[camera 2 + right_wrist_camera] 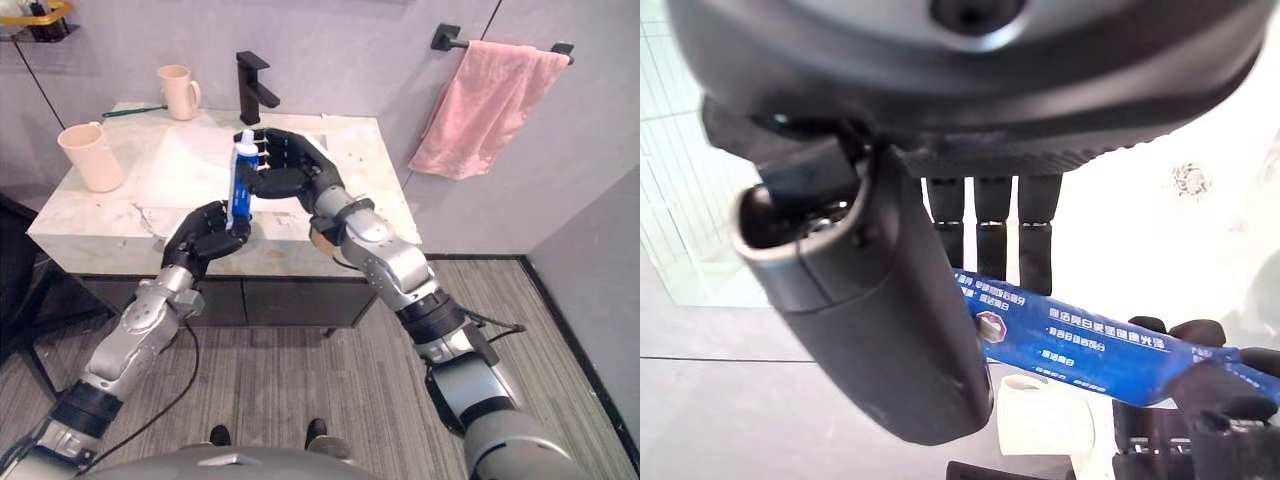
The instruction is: Organize the bathroom.
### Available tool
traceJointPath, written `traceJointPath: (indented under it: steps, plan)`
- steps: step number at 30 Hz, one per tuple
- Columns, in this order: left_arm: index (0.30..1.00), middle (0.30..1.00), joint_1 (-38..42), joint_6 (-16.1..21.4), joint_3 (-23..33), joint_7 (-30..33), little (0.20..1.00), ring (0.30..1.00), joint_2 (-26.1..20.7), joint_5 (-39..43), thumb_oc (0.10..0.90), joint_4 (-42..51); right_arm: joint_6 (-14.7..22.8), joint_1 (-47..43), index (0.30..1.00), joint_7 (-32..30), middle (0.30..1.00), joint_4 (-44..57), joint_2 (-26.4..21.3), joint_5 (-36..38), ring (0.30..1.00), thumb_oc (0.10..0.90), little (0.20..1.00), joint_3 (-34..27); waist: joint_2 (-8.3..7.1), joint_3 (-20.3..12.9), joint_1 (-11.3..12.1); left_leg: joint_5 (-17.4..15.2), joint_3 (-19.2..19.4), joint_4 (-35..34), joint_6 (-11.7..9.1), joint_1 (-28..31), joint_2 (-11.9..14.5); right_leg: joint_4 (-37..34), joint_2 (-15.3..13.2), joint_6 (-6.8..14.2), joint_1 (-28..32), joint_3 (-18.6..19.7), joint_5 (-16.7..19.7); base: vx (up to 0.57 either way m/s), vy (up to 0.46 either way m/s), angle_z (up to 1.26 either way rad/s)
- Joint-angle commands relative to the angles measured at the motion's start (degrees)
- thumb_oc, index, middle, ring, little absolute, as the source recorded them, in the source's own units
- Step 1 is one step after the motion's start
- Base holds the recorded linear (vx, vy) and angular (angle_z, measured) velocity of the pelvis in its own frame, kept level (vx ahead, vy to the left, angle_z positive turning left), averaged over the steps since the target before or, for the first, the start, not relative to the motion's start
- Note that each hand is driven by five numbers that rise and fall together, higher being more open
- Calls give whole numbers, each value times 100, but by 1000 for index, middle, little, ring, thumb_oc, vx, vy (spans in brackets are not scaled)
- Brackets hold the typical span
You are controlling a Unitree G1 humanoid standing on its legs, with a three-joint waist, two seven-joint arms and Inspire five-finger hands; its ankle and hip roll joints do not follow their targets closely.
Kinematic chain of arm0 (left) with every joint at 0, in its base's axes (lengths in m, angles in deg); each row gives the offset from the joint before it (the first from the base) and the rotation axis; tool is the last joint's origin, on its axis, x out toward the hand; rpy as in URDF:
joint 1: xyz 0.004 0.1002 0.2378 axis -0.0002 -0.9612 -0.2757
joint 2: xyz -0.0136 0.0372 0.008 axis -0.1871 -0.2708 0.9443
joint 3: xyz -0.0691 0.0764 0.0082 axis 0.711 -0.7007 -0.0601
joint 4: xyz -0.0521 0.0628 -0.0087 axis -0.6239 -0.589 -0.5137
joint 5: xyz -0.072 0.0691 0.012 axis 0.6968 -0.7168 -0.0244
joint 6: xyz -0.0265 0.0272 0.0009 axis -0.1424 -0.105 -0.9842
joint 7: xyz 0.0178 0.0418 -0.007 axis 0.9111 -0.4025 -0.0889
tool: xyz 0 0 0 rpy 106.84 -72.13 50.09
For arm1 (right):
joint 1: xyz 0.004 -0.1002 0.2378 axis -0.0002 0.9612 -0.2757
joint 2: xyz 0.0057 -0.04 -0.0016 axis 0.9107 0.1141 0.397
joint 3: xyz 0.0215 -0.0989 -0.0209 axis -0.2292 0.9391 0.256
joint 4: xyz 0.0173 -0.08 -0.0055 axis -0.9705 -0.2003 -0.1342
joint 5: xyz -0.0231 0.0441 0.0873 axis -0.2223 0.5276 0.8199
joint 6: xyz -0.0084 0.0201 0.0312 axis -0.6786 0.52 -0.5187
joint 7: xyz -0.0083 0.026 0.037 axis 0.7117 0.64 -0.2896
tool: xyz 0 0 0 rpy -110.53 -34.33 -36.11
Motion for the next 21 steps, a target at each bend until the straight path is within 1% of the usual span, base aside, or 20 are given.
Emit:
traceJointPath:
  steps: [1, 5, 6, 7, 8, 9, 10, 11, 13, 17, 19, 20, 21]
  plan:
    - [300, 300, 519, 927, 110, 78, 300, 300, 36, -125, 400, 538, 689, -968, 300, 89, 300, 124, 124, -67, 300, 400, 300, -438, 178, -333, 168, -997, 9, 200, 277, 248, -230, 518, 180, 237, -177, 432, -754, 0, 0, 0]
    - [300, 300, 512, 929, 136, 177, 300, 300, 60, -111, 400, 512, 922, -1063, 300, 131, 300, 137, 49, -447, 300, 400, 300, -468, 173, -336, 182, -991, -16, 203, 270, 249, -221, 527, 182, 229, -167, 429, -764, 0, 0, 0]
    - [366, 366, 509, 936, 143, 214, 366, 366, 66, -109, 444, 512, 976, -1080, 300, 150, 300, 152, 29, -533, 300, 400, 300, -470, 170, -336, 187, -990, -29, 195, 270, 252, -223, 527, 182, 230, -162, 427, -766, 0, 0, 0]
    - [408, 408, 502, 938, 150, 236, 408, 408, 63, -105, 472, 521, 1022, -1098, 300, 145, 300, 180, 2, -593, 300, 400, 300, -467, 167, -334, 197, -989, -39, 192, 269, 252, -226, 530, 179, 233, -161, 419, -767, 0, 0, 0]
    - [627, 627, 487, 940, 164, 263, 627, 627, 65, -114, 618, 531, 1054, -1118, 300, 154, 300, 211, -28, -648, 300, 400, 300, -476, 160, -333, 204, -990, -48, 189, 268, 253, -227, 532, 177, 235, -158, 415, -770, 0, 0, 0]
    - [700, 700, 465, 939, 181, 283, 700, 700, 67, -124, 667, 550, 1065, -1142, 300, 144, 300, 248, -57, -689, 300, 400, 300, -481, 153, -330, 212, -992, -60, 184, 269, 257, -231, 533, 176, 236, -152, 414, -775, 0, 0, 0]
    - [818, 818, 452, 942, 191, 312, 818, 818, 68, -130, 745, 562, 1087, -1157, 300, 157, 300, 272, -74, -752, 300, 400, 300, -483, 150, -330, 218, -993, -68, 180, 269, 259, -233, 534, 176, 236, -150, 414, -777, -9, 44, 1]
    - [900, 900, 408, 973, 230, 366, 900, 900, 65, -133, 800, 583, 1159, -1199, 300, 180, 300, 337, -139, -874, 300, 400, 300, -494, 138, -324, 242, -993, -86, 179, 270, 253, -239, 546, 163, 241, -145, 393, -783, -12, 55, 1]
    - [900, 900, 364, 998, 296, 404, 900, 900, 74, -153, 800, 619, 1238, -1257, 300, 165, 300, 392, -188, -984, 300, 400, 300, -510, 124, -320, 273, -990, -107, 172, 271, 248, -248, 559, 146, 248, -146, 370, -786, -10, 54, 2]
    - [900, 900, 255, 1001, 413, 386, 900, 900, 51, -193, 800, 728, 1263, -1375, 300, 132, 300, 492, -258, -1038, 300, 400, 300, -542, 102, -311, 356, -985, -153, 154, 278, 233, -273, 581, 101, 272, -142, 302, -788, -14, 52, 6]
    - [900, 900, 194, 1027, 466, 482, 900, 900, 18, -209, 800, 791, 1310, -1393, 300, 88, 300, 509, -288, -1041, 300, 400, 300, -566, 95, -309, 387, -980, -162, 152, 282, 220, -279, 589, 83, 285, -144, 278, -787, -24, 55, 10]
    - [900, 900, 79, 1108, 644, 542, 900, 900, -35, -167, 800, 883, 1344, -1400, 300, 71, 300, 530, -333, -1059, 300, 400, 300, -640, 86, -301, 441, -983, -176, 162, 288, 205, -286, 624, 43, 301, -154, 228, -793, -23, 56, 13]
    - [900, 900, 62, 1117, 676, 549, 900, 900, -43, -181, 800, 905, 1345, -1405, 300, 58, 300, 537, -328, -1072, 300, 400, 300, -642, 86, -298, 451, -983, -180, 165, 290, 201, -289, 631, 37, 305, -156, 219, -793, -28, 64, 17]
